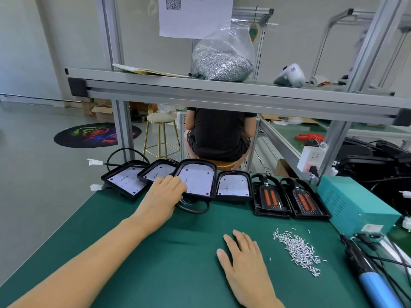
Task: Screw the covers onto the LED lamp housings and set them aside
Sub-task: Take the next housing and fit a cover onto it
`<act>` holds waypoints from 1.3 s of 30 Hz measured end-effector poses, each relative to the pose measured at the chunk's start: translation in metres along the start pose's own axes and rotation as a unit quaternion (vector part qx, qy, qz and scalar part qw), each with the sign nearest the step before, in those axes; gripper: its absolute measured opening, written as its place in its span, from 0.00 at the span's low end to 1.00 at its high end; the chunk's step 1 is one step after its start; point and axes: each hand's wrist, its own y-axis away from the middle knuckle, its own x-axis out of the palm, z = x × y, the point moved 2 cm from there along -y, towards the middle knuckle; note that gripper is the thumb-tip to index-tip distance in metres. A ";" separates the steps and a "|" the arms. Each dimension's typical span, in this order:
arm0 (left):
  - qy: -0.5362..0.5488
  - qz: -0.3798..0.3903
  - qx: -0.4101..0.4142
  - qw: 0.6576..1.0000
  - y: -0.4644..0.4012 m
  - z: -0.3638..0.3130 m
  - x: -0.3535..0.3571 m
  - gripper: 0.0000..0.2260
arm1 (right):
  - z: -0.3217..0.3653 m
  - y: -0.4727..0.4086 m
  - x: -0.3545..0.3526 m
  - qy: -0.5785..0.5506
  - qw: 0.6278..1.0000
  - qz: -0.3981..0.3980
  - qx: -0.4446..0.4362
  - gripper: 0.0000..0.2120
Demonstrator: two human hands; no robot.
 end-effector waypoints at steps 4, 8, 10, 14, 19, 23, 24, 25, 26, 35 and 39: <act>0.069 0.016 -0.008 0.997 0.032 -0.034 -0.014 0.08 | 0.004 0.008 -0.017 -0.245 0.969 -0.022 -0.003 0.31; 0.088 0.062 0.001 0.994 0.057 -0.076 -0.011 0.17 | 0.016 0.013 -0.028 -0.498 0.865 0.019 0.054 0.27; 0.108 0.063 -0.006 0.992 0.066 -0.089 -0.011 0.17 | 0.019 0.011 -0.030 -0.571 0.813 0.026 0.112 0.17; 0.132 0.045 -0.006 0.990 0.077 -0.103 -0.016 0.17 | 0.018 0.013 -0.033 -0.636 0.751 0.042 0.173 0.09; 0.156 0.074 -0.133 0.976 0.103 -0.088 -0.019 0.29 | -0.006 0.012 -0.044 -0.603 0.777 0.035 0.179 0.11; 0.228 0.133 -0.373 0.889 0.118 -0.063 -0.012 0.27 | -0.020 0.010 -0.047 -0.612 0.769 0.041 0.180 0.10; 0.279 0.144 -0.408 0.857 0.119 -0.063 -0.011 0.25 | -0.020 0.010 -0.045 -0.619 0.765 0.044 0.175 0.10; 0.320 0.142 -0.428 0.833 0.117 -0.066 -0.011 0.23 | -0.019 0.009 -0.044 -0.624 0.762 0.047 0.168 0.09; 0.347 0.130 -0.437 0.820 0.114 -0.069 -0.011 0.21 | -0.018 0.008 -0.042 -0.627 0.761 0.049 0.159 0.09; 0.708 0.056 -0.598 0.371 0.062 -0.091 0.009 0.11 | -0.004 0.006 -0.043 -0.578 0.799 0.154 0.060 0.11; 0.743 0.025 -0.618 0.257 0.063 -0.088 0.020 0.12 | -0.005 0.000 -0.047 -0.519 0.831 0.193 0.056 0.11</act>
